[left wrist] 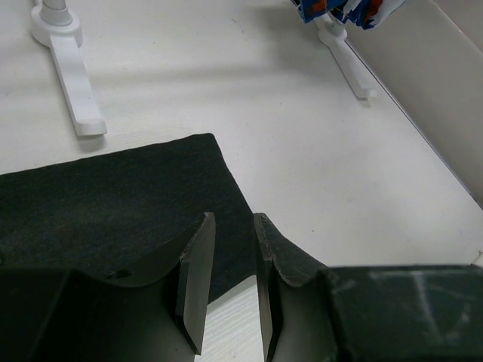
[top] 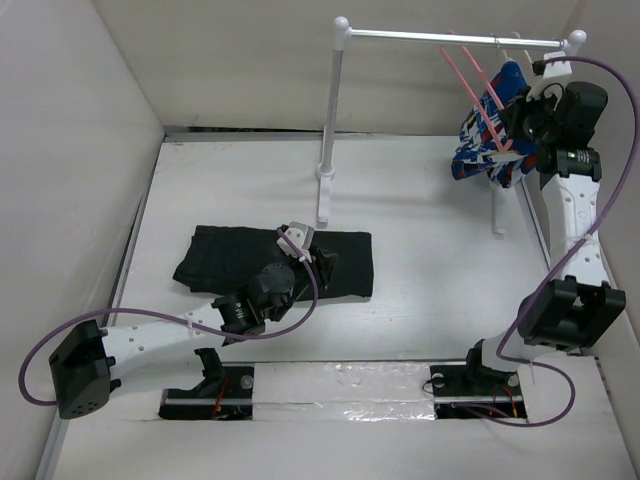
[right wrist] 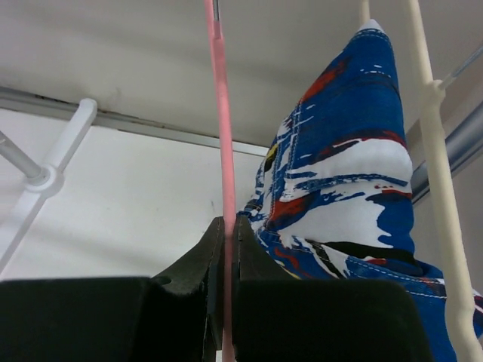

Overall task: Place the trousers on the hanger
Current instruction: Pick up the hanger from the clothesline.

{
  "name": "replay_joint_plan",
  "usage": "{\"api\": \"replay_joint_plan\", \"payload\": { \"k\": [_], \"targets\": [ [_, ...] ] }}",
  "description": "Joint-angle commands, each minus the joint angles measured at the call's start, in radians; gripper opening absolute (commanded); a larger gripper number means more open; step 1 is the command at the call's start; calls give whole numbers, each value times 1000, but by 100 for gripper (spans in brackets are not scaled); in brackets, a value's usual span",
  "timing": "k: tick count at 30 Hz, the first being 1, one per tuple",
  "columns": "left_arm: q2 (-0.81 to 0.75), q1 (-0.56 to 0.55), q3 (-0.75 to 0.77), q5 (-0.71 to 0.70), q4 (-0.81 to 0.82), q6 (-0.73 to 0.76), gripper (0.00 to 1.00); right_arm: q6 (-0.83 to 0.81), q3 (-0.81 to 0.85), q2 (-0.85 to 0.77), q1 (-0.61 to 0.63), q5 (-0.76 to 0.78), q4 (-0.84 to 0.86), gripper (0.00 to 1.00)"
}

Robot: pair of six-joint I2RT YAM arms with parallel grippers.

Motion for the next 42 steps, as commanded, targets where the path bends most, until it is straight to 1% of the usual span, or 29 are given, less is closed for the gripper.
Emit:
{"api": "replay_joint_plan", "payload": {
  "k": [1, 5, 6, 8, 9, 12, 13, 16, 17, 19, 20, 21, 23, 24, 26, 27, 28, 29, 30, 31, 32, 33, 35, 38, 39, 40, 42],
  "targets": [
    [-1, -2, 30, 3, 28, -9, 24, 9, 8, -65, 14, -9, 77, 0],
    [7, -2, 24, 2, 40, -8, 25, 48, 9, -114, 23, 0, 135, 0],
    [11, -2, 26, 0, 39, -8, 25, 55, 6, -125, 35, 23, 158, 0],
    [23, -2, 36, -4, 29, -9, 27, 63, 25, -139, 45, 47, 149, 0],
    [30, -2, 36, -3, 32, -11, 31, 60, 31, -144, 55, 66, 132, 0],
    [36, -2, 36, 0, 37, -11, 33, 51, 8, -177, 81, 130, 120, 0],
    [34, -2, 36, 3, 37, -14, 34, 52, -51, -200, 107, 159, 119, 0],
    [27, -2, 26, 9, 51, -14, 38, 65, -156, -269, 138, 208, 152, 0],
    [31, -2, 26, 5, 52, -14, 39, 69, -237, -288, 159, 225, 164, 0],
    [54, 28, 36, 25, 40, -23, 40, 81, -318, -343, 172, 275, 213, 0],
    [60, 38, 38, 54, 40, -28, 40, 97, -355, -360, 172, 279, 230, 0],
    [66, 38, 35, 64, 48, -29, 40, 106, -432, -399, 172, 278, 264, 0],
    [85, 48, 30, 78, 71, -28, 41, 127, -509, -447, 184, 275, 301, 0],
    [91, 48, 33, 81, 74, -28, 40, 137, -584, -470, 210, 282, 336, 0],
    [111, 48, 35, 89, 91, -35, 41, 153, -656, -535, 239, 293, 358, 0],
    [117, 48, 35, 97, 104, -49, 41, 158, -694, -558, 282, 314, 375, 0],
    [135, 61, 47, 113, 121, -71, 41, 158, -781, -600, 308, 331, 387, 0],
    [146, 61, 58, 161, 128, -110, 41, 201, -829, -620, 336, 351, 398, 0],
    [158, 61, 70, 178, 134, -129, 41, 210, -875, -640, 362, 385, 424, 0],
    [186, 61, 104, 204, 137, -173, 41, 230, -961, -677, 414, 438, 436, 0],
    [203, 61, 119, 212, 140, -174, 41, 245, -1003, -694, 437, 439, 436, 0],
    [220, 61, 131, 216, 146, -216, 41, 258, -1043, -711, 460, 460, 460, 0],
    [287, 61, 179, 227, 175, -249, 41, 294, -1139, -754, 526, 485, 476, 0],
    [376, 50, 231, 229, 212, -307, 41, 330, -1227, -782, 600, 534, 505, 0],
    [391, 36, 231, 224, 238, -322, 40, 339, -1242, -791, 615, 551, 514, 0],
    [425, 16, 230, 218, 302, -344, 40, 345, -1256, -789, 630, 555, 517, 0],
    [465, 6, 249, 212, 331, -367, 40, 367, -1293, -780, 678, 599, 529, 0]
  ]
}}
